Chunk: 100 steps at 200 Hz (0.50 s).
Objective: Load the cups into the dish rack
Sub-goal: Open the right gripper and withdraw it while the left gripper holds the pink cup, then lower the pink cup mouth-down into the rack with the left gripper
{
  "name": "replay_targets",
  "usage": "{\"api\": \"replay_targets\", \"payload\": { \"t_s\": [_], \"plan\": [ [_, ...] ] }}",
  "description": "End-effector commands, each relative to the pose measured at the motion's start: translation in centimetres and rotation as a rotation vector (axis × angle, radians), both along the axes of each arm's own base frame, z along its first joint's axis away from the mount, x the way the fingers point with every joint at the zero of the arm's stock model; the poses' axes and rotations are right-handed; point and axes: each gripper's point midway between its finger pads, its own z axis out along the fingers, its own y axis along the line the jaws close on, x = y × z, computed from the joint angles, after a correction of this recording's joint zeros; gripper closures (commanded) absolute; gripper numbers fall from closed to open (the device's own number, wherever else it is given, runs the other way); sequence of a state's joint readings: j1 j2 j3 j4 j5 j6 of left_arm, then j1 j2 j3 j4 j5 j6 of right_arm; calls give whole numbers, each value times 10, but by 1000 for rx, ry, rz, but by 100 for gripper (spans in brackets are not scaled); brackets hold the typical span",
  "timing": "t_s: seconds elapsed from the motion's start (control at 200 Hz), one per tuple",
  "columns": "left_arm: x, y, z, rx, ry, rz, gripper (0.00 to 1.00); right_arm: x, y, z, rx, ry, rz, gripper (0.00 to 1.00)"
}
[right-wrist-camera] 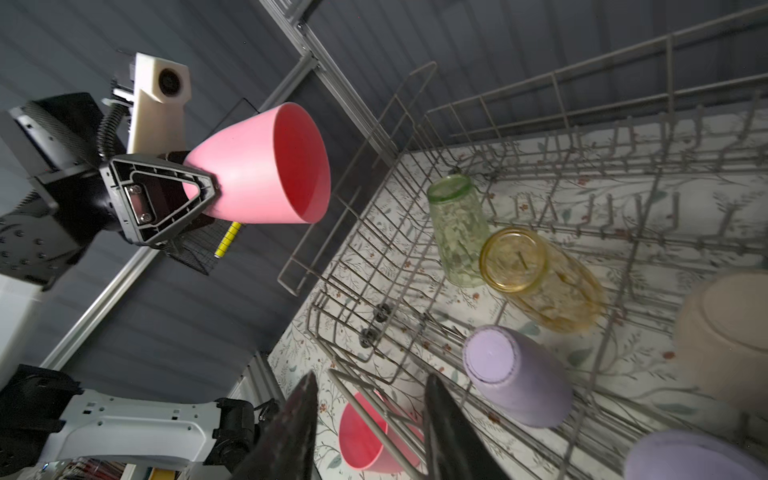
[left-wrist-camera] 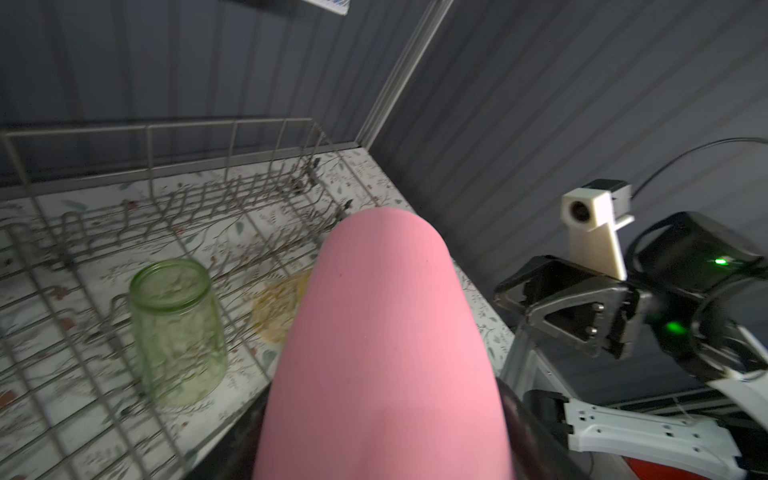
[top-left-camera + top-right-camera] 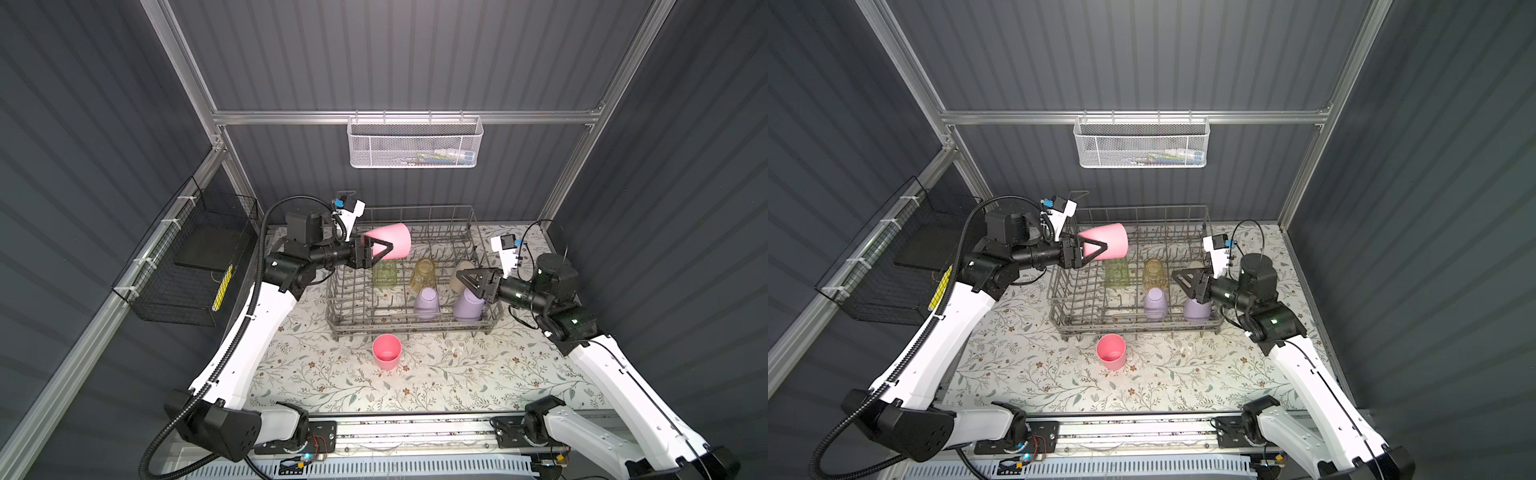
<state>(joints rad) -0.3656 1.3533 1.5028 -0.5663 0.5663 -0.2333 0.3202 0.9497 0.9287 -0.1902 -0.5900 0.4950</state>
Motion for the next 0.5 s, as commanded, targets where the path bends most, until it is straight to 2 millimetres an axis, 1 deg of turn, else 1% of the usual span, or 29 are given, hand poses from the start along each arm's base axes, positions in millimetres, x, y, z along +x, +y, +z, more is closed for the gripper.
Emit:
{"api": "replay_targets", "payload": {
  "t_s": [0.0, 0.07, 0.11, 0.2, 0.36, 0.495],
  "plan": [
    [5, 21, -49, 217, 93, 78, 42, 2, -14, -27, -93, 46, -62, 57],
    [8, 23, -62, 282, 113, 94, 41, 3, -18, -33, -106, 57, -82, 57],
    [11, 27, -71, 339, 116, 124, 41, 3, -19, -36, -112, 62, -88, 57],
    [13, 25, -86, 402, 135, 124, 41, 5, -21, -43, -126, 80, -96, 57],
    [13, 20, -103, 445, 172, 107, 41, 6, -22, -52, -140, 102, -98, 57],
    [14, 19, -113, 499, 190, 102, 41, 8, -23, -56, -145, 109, -101, 57]
  ]
}}
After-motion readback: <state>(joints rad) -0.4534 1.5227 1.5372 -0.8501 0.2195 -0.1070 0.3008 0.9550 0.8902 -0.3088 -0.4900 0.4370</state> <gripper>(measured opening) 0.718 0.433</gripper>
